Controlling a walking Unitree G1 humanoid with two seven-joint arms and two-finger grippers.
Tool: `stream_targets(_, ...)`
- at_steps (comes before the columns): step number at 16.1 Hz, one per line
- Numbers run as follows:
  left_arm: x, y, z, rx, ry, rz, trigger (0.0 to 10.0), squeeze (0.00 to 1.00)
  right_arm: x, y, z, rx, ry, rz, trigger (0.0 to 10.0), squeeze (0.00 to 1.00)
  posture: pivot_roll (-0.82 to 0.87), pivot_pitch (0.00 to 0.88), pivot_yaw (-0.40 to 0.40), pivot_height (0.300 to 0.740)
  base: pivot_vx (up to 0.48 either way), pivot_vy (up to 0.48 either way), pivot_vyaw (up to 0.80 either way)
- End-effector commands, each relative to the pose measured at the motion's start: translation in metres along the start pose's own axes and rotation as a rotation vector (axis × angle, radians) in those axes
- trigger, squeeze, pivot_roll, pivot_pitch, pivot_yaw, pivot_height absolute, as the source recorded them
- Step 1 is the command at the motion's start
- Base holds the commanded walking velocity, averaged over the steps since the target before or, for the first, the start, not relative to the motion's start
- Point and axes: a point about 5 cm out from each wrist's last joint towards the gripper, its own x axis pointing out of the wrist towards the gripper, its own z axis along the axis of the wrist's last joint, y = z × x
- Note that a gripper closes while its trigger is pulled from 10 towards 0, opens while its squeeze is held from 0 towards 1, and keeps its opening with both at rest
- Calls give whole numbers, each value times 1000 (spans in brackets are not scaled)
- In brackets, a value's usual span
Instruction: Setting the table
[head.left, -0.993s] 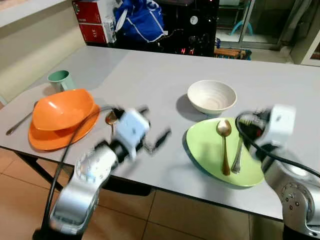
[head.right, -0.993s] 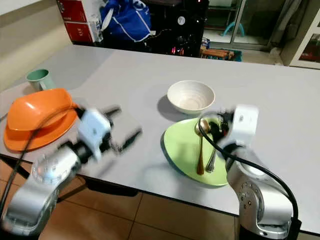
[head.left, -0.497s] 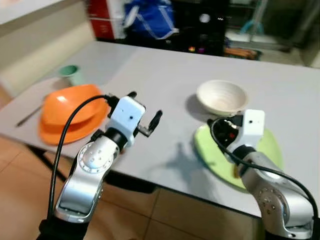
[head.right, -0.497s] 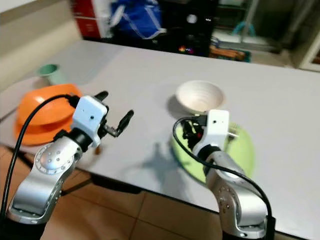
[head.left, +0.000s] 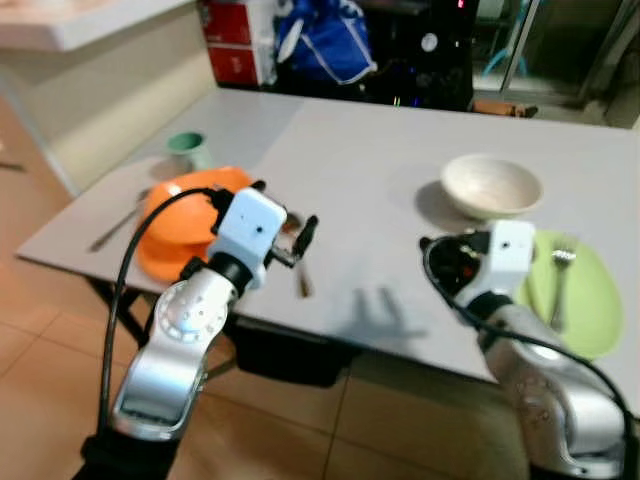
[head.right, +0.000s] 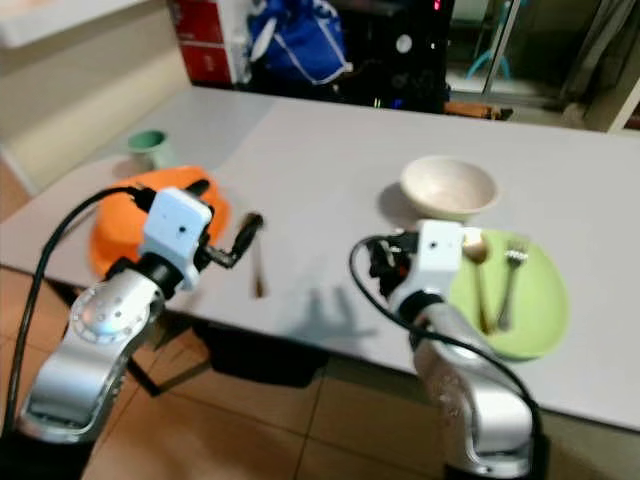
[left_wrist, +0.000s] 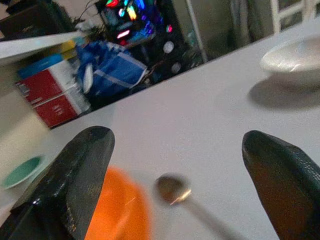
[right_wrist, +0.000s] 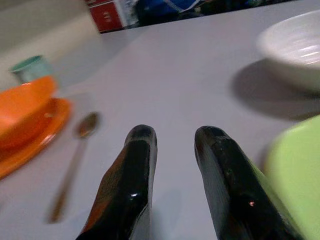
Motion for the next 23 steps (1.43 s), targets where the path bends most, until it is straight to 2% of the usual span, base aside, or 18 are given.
stream_targets(1,1,1,0,2,4,10,10000,0,-1,-3,0,-6,-4,-13,10000,0,-63,0,46,740,0,442,-413)
stream_targets(13,3,9,0,9,10,46,10000,0,4,-3,-3,11,2,-20,10000,0,-57,0,50,740,0,462,-522)
stream_targets(15,3,12,1,10,-1,81,10000,0,4,-5,-3,2,4,-39,10000,0,-57,0,50,740,0,0,0)
stream_targets(18,3,13,0,-55,-8,123,10000,0,3,-11,-1,-25,-11,-83,10000,0,-59,0,51,740,0,0,0)
stream_targets(19,2,13,-2,-86,-11,152,10000,0,3,-14,3,-62,-40,-104,10000,0,-61,0,50,740,0,0,0)
stream_targets(23,2,11,-3,-99,-23,159,10000,0,3,-15,4,-92,-62,-116,10000,0,-61,0,44,740,0,0,0)
